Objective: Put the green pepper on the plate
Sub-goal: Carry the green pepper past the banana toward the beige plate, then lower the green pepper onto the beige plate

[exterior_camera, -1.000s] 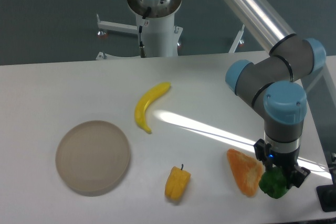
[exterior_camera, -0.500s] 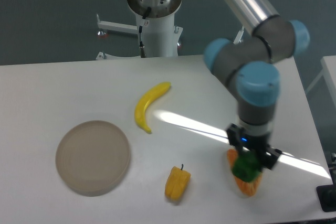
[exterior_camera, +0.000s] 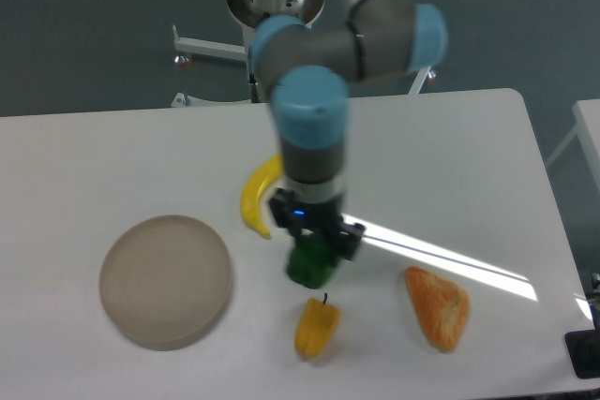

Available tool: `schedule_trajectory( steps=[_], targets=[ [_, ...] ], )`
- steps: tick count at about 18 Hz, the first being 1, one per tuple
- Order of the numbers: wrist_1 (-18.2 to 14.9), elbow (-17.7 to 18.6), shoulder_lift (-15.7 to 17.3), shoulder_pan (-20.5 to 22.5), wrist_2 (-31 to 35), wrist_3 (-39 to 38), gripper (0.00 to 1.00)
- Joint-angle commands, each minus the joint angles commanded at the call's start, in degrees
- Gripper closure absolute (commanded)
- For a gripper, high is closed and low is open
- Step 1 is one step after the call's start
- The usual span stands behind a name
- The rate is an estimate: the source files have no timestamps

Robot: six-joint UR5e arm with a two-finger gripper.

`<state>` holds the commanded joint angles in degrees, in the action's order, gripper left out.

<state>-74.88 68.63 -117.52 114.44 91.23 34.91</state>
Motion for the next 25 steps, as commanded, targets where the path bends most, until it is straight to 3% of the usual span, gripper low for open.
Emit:
schedule_trajectory(
  steps=[6, 9, 13, 25],
  targets=[
    [0.53, 2.82, -0.17, -6.15, 0.53, -9.93, 0.71],
    [0.79, 2.91, -2.01, -8.44, 0.00, -14.59, 0.71],
    [5.88, 3.43, -5.26, -10.55, -0.09, -20.48, 0.71],
    [9.14, 3.52, -9.22, -11.70, 0.53, -21.20, 0.71]
  ],
)
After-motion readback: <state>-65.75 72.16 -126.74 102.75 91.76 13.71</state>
